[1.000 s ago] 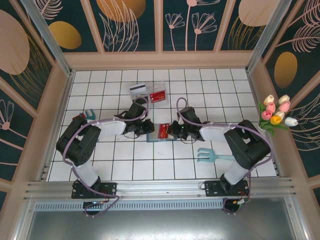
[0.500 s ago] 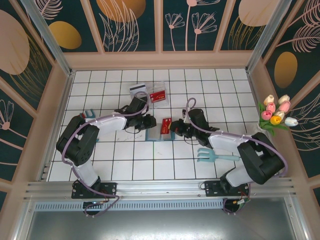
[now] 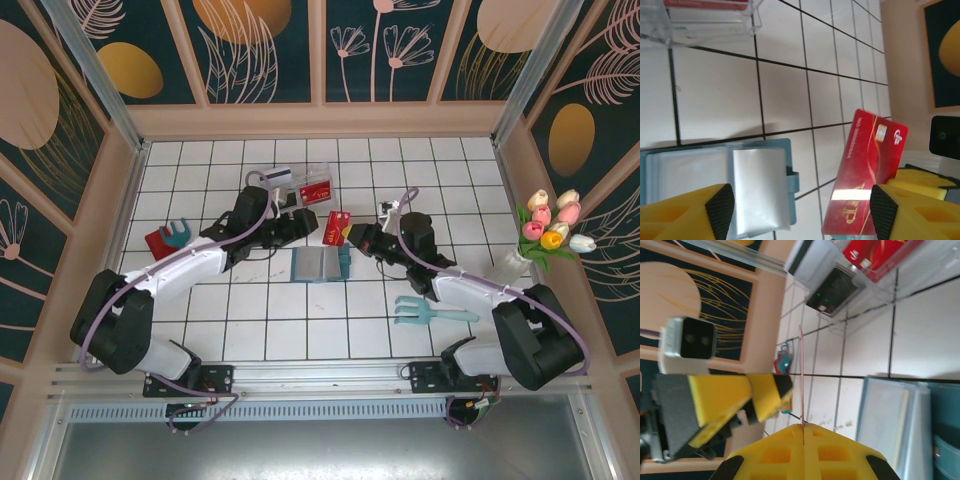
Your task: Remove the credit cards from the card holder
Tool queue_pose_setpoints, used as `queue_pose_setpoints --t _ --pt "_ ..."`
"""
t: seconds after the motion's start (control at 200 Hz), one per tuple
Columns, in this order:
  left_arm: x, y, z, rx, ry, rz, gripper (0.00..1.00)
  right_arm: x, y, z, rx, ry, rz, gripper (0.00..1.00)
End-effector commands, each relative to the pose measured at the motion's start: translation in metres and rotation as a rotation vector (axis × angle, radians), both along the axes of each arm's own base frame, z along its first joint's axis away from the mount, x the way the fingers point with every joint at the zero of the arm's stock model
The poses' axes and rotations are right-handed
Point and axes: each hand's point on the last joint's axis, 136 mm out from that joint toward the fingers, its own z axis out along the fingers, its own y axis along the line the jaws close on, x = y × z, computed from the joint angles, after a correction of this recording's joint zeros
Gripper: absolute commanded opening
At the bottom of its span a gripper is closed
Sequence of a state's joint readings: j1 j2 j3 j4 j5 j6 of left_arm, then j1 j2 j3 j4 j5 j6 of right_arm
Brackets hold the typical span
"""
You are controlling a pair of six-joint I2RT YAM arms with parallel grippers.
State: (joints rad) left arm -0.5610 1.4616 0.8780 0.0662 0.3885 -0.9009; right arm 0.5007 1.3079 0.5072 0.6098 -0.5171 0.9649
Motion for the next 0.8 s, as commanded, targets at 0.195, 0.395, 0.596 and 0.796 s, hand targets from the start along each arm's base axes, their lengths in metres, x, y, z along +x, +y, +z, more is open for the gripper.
queue_pose_setpoints --t 0.195,0.395,0.596,0.796 --pt "-0.016 -0.024 0.072 -0.367 -0.134 -0.119 0.65 0.003 0.006 0.076 0.228 -0.118 0.045 0.0" --pt "-0.014 -0.024 0.091 -0.469 -0.167 -0.107 0.51 0.001 0.006 0.089 0.297 -0.126 0.051 0.0" --pt "-0.019 -0.031 0.087 -0.51 -0.147 -0.156 0.36 0.002 0.006 0.091 0.299 -0.126 0.052 0.0" --pt "-0.025 -0.036 0.088 -0.561 -0.139 -0.209 0.23 0.006 0.013 0.093 0.305 -0.126 0.082 0.0"
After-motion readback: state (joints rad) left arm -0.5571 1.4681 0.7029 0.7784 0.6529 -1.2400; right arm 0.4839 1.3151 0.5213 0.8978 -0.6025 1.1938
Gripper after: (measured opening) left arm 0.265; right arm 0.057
